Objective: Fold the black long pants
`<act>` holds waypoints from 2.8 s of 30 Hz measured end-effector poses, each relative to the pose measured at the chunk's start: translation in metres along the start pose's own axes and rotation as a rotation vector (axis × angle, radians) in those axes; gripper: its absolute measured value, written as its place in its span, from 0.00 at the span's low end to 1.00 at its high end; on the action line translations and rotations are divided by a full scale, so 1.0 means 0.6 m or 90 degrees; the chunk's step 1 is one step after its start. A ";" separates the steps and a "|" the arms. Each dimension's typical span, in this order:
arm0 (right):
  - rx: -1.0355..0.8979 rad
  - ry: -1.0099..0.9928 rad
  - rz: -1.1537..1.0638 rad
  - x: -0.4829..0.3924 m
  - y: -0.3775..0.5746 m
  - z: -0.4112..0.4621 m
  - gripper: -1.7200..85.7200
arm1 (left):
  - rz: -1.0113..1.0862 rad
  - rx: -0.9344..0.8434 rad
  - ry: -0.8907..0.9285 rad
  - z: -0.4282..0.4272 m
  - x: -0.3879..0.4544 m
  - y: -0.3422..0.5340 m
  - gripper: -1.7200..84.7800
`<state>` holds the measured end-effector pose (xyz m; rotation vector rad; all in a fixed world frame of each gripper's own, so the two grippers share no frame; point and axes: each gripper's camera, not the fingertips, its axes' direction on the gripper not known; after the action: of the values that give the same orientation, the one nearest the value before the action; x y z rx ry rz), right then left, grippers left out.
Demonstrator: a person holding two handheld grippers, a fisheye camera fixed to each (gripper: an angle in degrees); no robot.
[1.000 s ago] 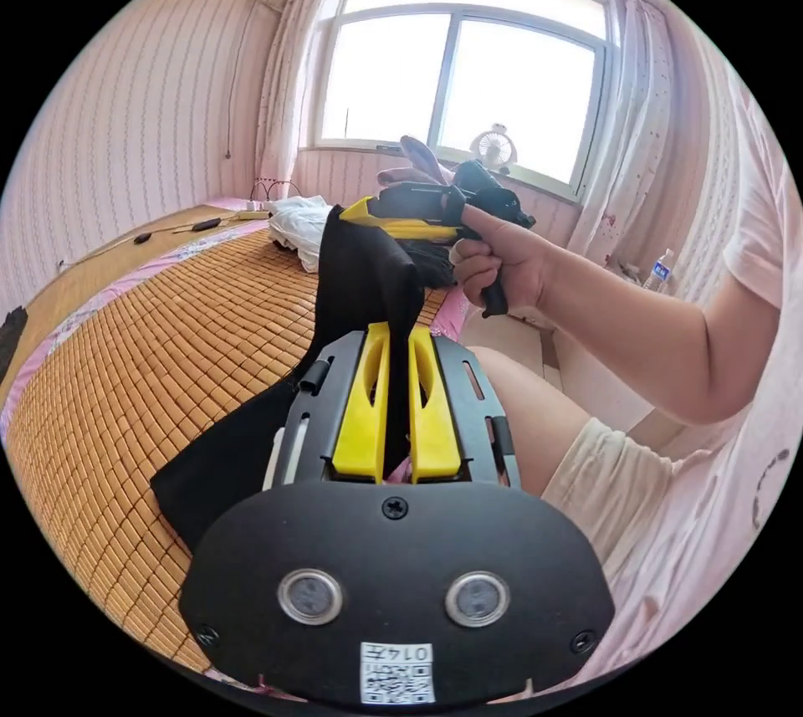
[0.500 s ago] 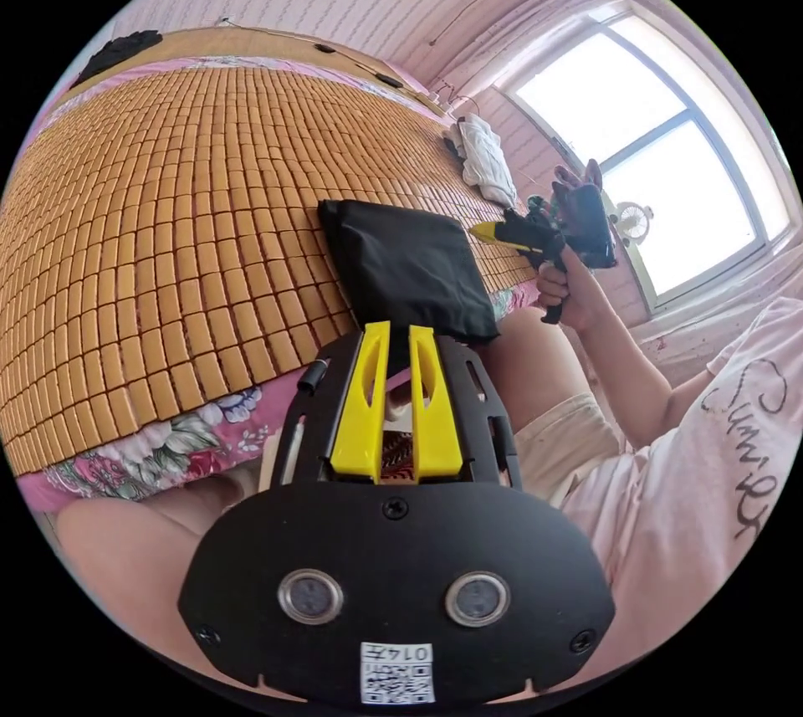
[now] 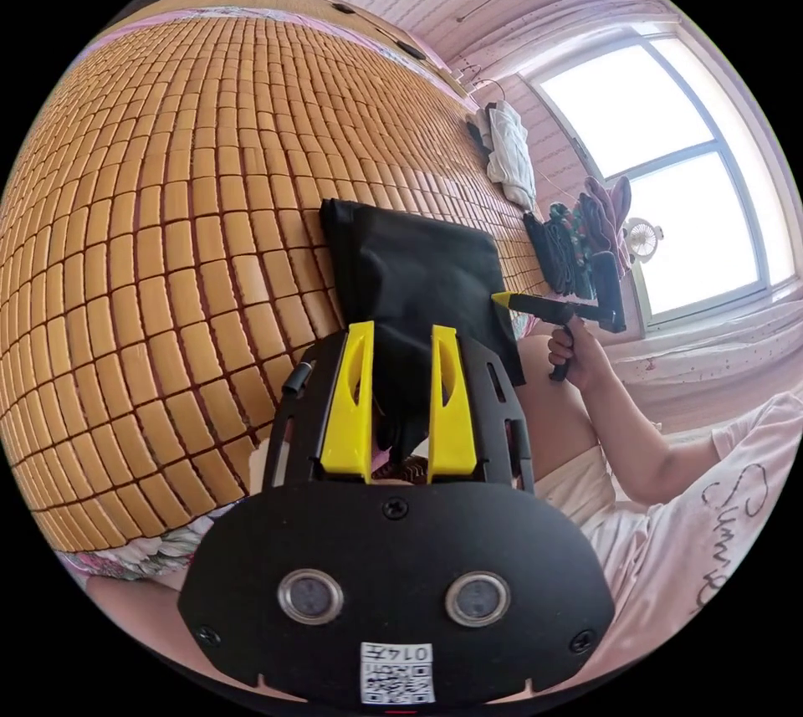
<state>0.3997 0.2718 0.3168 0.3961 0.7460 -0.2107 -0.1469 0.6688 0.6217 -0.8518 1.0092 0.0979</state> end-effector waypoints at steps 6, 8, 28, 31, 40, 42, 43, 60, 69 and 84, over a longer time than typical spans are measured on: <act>0.022 0.039 -0.025 -0.047 0.003 0.005 0.13 | 0.020 0.081 -0.083 -0.063 -0.005 -0.004 0.16; 0.029 0.034 -0.035 -0.054 0.006 0.003 0.12 | -0.002 0.032 -0.078 -0.051 -0.025 -0.008 0.18; 0.063 0.021 -0.035 -0.151 0.010 -0.015 0.08 | 0.026 -0.048 -0.005 -0.088 -0.053 0.090 0.14; 0.082 0.018 -0.094 -0.199 0.016 -0.037 0.05 | 0.024 -0.043 -0.014 -0.100 -0.053 0.113 0.08; 0.123 -0.047 -0.421 -0.526 0.004 -0.179 0.04 | -0.039 0.082 0.041 -0.184 -0.065 0.230 0.06; 0.128 -0.047 -0.528 -0.626 0.005 -0.201 0.04 | -0.052 0.155 0.066 -0.225 -0.067 0.263 0.06; 0.132 -0.050 -0.599 -0.694 0.007 -0.211 0.04 | -0.054 0.206 0.073 -0.258 -0.070 0.286 0.06; 0.060 -0.219 -0.957 -1.472 -0.102 -0.014 0.03 | -0.238 0.812 -0.164 -0.767 -0.142 0.750 0.06; -0.147 -0.121 -0.711 -1.453 -0.195 0.244 0.01 | -0.491 0.666 -0.331 -0.789 -0.322 0.708 0.07; 0.025 0.157 -0.328 -0.655 0.037 -0.157 0.05 | -0.397 0.548 -0.468 -0.581 -0.028 0.698 0.01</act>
<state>0.0670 0.3497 0.5331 0.2624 1.0821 -0.6703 -0.5866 0.7279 0.3047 -0.2427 0.0146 -0.4972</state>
